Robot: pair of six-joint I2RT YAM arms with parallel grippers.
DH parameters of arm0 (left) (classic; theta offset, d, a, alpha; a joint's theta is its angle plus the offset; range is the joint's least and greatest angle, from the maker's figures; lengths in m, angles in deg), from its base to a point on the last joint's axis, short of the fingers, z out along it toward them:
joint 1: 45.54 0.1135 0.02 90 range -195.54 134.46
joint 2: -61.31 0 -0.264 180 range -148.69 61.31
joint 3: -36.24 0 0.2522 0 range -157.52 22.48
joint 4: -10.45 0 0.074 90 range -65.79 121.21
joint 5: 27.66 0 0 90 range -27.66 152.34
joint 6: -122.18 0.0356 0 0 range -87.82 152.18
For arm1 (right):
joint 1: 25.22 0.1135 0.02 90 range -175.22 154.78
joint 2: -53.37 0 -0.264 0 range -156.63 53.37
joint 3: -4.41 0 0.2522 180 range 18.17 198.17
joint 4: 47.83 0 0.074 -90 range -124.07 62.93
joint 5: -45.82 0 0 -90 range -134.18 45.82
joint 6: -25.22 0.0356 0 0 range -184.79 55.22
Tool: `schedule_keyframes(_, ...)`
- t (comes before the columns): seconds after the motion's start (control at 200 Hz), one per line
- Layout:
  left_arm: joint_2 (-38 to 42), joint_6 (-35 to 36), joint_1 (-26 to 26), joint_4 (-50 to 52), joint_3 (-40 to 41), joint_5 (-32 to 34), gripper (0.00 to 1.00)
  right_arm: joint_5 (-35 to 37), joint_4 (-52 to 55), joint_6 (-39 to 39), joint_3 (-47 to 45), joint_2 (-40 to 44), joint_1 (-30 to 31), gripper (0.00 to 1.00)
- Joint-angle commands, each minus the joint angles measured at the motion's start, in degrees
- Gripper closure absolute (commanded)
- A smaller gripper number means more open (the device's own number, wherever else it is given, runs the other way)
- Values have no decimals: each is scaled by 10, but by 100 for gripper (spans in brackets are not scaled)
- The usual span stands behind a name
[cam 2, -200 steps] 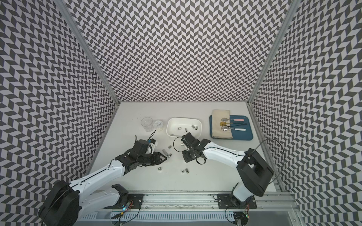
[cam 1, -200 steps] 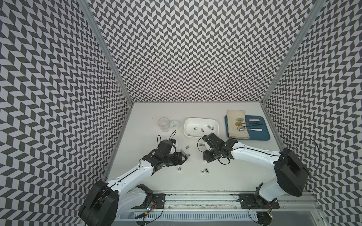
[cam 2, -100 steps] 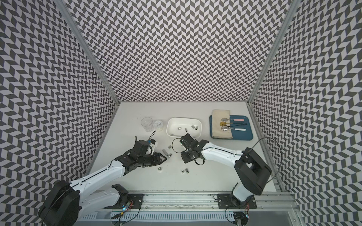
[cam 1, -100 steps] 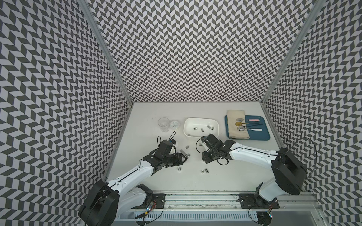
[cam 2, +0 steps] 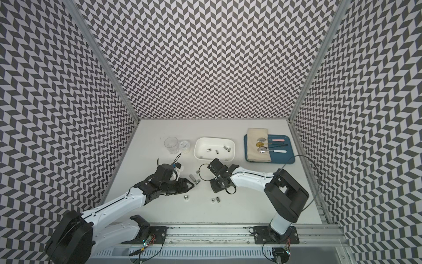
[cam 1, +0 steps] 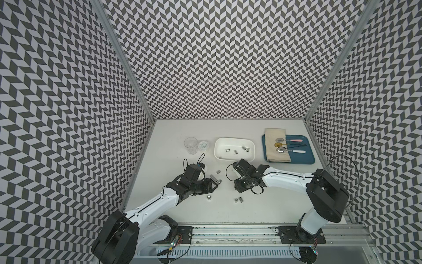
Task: Put the socket on the desktop into the storage box
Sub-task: Pick up the socket head at the center of the board.
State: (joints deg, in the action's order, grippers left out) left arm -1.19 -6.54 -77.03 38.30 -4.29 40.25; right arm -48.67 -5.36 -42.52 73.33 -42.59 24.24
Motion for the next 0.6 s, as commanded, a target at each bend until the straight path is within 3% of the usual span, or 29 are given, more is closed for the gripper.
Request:
schedule_keyframes(0.0, 4, -3, -2, -12, 7, 7, 51, 13, -18, 6, -2, -10, 4, 60)
schedule_keyframes(0.596, -3, -3, -2, -15, 2, 6, 51, 18, -21, 4, -2, -13, 5, 78)
